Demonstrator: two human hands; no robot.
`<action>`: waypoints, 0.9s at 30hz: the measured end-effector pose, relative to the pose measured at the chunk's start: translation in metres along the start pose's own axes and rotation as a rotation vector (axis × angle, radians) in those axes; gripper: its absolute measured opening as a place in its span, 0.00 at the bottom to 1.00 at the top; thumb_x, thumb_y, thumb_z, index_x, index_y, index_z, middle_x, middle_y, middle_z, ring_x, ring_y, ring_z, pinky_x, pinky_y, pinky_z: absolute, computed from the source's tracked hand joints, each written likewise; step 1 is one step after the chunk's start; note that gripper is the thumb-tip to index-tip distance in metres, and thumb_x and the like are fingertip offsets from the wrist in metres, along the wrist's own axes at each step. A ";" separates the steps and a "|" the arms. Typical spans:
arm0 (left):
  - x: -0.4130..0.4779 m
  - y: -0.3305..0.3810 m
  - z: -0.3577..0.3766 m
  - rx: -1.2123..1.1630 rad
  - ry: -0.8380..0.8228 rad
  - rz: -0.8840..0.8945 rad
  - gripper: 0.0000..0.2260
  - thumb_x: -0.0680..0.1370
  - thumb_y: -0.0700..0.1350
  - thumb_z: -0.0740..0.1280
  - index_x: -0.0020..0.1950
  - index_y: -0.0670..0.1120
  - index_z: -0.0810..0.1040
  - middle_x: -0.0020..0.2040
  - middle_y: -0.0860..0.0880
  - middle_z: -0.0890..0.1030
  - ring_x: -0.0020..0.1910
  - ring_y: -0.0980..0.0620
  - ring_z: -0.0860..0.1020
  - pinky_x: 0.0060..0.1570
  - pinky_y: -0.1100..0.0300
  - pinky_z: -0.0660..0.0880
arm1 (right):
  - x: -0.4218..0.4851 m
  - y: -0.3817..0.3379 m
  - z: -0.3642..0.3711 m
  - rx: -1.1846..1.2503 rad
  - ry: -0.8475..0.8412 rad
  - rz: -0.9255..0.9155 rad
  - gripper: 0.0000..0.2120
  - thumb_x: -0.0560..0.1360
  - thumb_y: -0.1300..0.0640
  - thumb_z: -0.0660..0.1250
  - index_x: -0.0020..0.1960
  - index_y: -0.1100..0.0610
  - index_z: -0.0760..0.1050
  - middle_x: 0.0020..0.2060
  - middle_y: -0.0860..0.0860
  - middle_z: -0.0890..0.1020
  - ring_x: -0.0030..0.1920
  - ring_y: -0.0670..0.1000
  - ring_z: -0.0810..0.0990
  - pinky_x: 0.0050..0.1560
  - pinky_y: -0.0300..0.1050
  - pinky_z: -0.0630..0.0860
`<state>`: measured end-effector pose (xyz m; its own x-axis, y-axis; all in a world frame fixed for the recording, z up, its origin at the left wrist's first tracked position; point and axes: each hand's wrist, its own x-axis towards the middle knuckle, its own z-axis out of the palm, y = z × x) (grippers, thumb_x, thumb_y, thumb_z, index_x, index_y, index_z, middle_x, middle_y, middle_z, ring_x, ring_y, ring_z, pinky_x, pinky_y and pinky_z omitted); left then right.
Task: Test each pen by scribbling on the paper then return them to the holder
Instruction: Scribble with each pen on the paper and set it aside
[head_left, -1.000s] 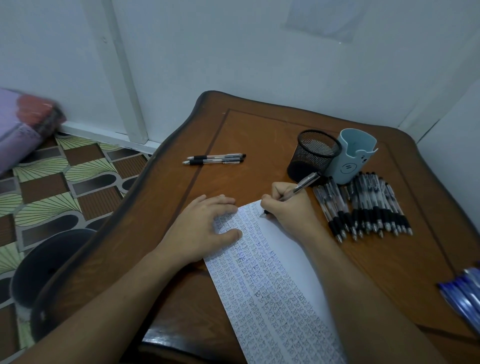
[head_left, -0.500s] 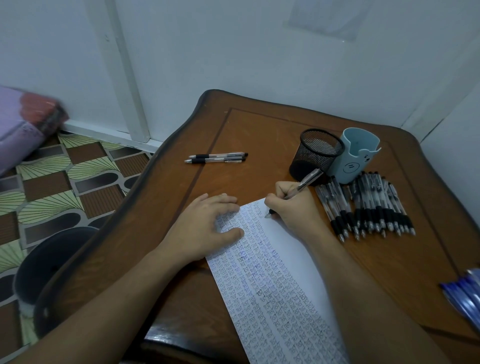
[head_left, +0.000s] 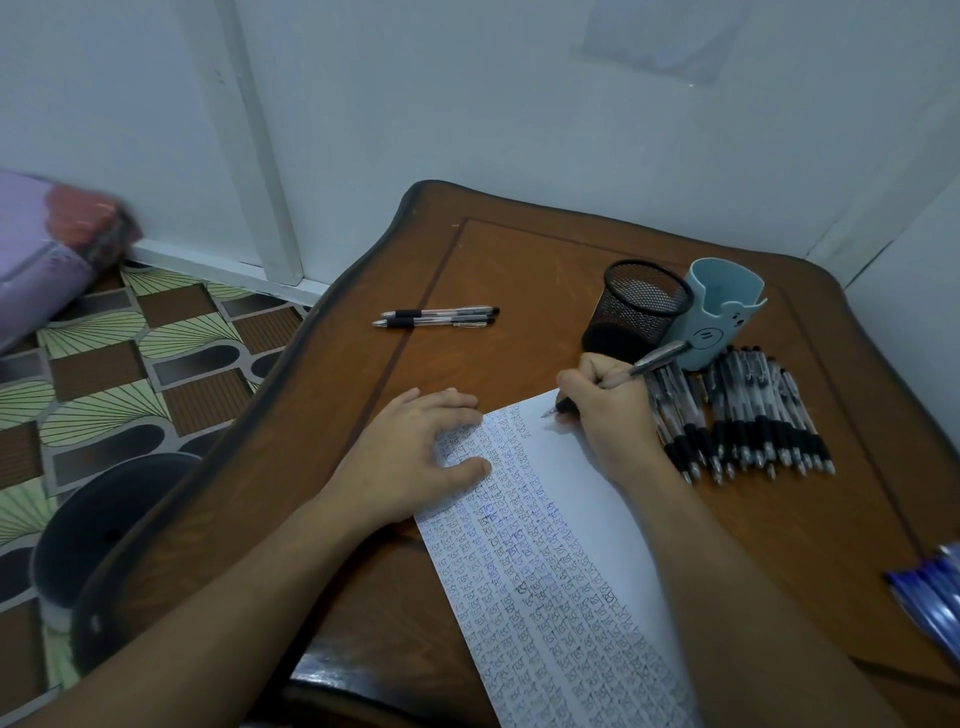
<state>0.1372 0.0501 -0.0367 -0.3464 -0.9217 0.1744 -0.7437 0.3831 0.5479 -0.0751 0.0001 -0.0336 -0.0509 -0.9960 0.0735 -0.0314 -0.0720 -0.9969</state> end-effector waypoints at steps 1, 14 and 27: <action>0.000 -0.001 0.000 0.000 0.004 0.002 0.31 0.69 0.65 0.62 0.69 0.54 0.74 0.71 0.61 0.69 0.67 0.72 0.56 0.71 0.65 0.46 | 0.000 -0.002 -0.001 0.035 0.011 0.019 0.21 0.76 0.70 0.65 0.28 0.56 0.66 0.26 0.53 0.69 0.25 0.46 0.70 0.27 0.38 0.72; -0.002 -0.001 0.002 0.009 0.016 0.025 0.33 0.70 0.67 0.59 0.70 0.52 0.73 0.72 0.59 0.69 0.67 0.72 0.56 0.71 0.66 0.45 | -0.017 -0.059 -0.017 -0.176 -0.111 0.028 0.14 0.85 0.50 0.55 0.54 0.56 0.76 0.23 0.50 0.73 0.24 0.46 0.68 0.25 0.38 0.66; -0.003 0.003 0.002 0.026 0.028 0.017 0.32 0.71 0.65 0.61 0.71 0.51 0.73 0.72 0.58 0.69 0.67 0.71 0.57 0.70 0.67 0.46 | -0.042 -0.065 -0.032 -0.044 -0.053 0.290 0.09 0.85 0.54 0.56 0.56 0.59 0.71 0.27 0.49 0.71 0.26 0.47 0.65 0.27 0.39 0.62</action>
<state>0.1351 0.0536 -0.0373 -0.3434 -0.9161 0.2071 -0.7524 0.4002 0.5231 -0.1028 0.0480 0.0285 -0.0123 -0.9761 -0.2168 -0.0668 0.2172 -0.9738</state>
